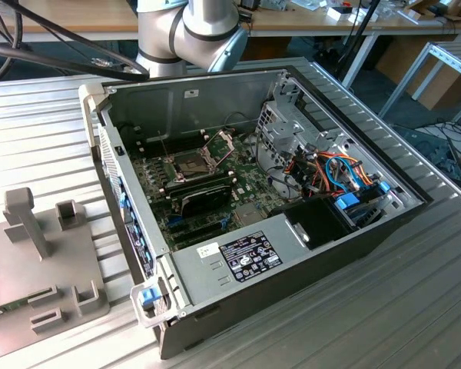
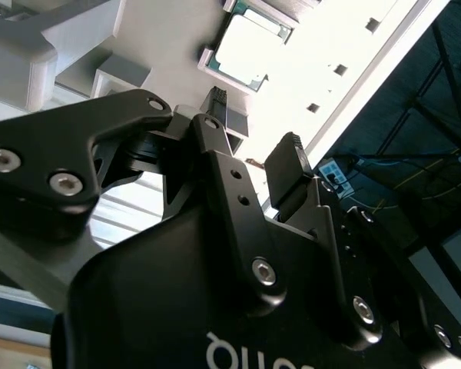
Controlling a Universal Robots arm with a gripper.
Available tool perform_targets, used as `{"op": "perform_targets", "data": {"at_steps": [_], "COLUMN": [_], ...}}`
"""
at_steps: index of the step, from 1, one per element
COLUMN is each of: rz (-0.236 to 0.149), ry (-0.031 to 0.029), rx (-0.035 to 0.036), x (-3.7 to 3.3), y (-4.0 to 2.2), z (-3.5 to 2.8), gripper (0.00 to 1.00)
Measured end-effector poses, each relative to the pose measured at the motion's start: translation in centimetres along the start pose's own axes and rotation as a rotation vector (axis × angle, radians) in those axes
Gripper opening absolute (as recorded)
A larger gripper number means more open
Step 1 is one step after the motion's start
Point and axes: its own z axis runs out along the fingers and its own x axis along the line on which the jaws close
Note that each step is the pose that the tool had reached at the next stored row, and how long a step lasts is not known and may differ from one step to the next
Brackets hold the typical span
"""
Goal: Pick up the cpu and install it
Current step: 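Pick up the cpu and move it towards the insertion slot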
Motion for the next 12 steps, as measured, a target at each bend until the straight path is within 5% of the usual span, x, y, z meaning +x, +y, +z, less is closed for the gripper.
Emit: {"op": "perform_targets", "data": {"at_steps": [12], "rz": [0.000], "ry": [-0.0001], "rx": [-0.0001], "x": [-0.02], "y": [-0.01], "z": [1.02], "gripper": [0.48]}}
